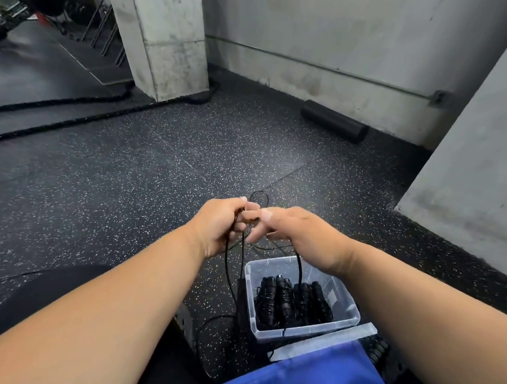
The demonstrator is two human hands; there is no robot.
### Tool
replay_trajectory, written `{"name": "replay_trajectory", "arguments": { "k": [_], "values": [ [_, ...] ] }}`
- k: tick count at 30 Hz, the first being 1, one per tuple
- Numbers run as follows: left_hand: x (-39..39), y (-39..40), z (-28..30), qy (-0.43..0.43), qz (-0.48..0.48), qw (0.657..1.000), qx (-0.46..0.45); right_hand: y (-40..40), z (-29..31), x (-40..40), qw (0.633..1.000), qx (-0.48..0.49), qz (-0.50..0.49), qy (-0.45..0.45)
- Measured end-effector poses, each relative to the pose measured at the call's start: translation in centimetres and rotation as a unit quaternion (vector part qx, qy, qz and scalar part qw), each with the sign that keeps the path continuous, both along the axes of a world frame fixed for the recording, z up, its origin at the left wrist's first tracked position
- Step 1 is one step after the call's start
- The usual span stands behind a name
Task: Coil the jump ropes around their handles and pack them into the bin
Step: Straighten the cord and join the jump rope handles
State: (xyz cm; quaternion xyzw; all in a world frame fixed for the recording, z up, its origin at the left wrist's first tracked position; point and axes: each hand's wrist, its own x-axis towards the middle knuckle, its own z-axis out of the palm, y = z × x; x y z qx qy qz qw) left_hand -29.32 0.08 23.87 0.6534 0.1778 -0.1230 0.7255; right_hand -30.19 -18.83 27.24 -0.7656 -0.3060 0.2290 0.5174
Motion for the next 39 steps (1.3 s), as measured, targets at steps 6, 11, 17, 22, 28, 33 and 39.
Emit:
{"name": "replay_trajectory", "arguments": {
  "k": [6,11,17,22,28,33,39],
  "values": [
    [-1.8,0.5,3.1,-0.117,-0.027,0.993,0.022,-1.8,-1.6,1.0,0.926,0.181,-0.238,0.228],
    [-4.2,0.0,5.1,-0.113,-0.204,0.972,0.017,-1.3,-4.9,0.8,0.889,0.062,-0.097,0.443],
    [-6.1,-0.1,4.6,-0.088,-0.41,0.902,0.101,0.2,-4.6,2.4,0.823,0.221,-0.179,0.491],
    [-6.2,0.3,3.7,-0.028,-0.461,0.886,0.054,0.0,-3.8,4.4,0.823,0.208,-0.304,0.433],
    [-3.5,-0.4,0.2,0.113,-0.247,0.962,-0.036,-0.3,-0.2,3.5,0.898,0.157,-0.161,0.378],
    [-1.3,-0.6,-1.4,0.155,-0.114,0.97,-0.148,0.1,0.9,2.0,0.937,0.105,-0.11,0.315],
    [0.1,-0.9,-2.1,0.134,-0.013,0.958,-0.253,-0.6,0.2,0.6,0.959,-0.014,0.003,0.284]
  ]
}}
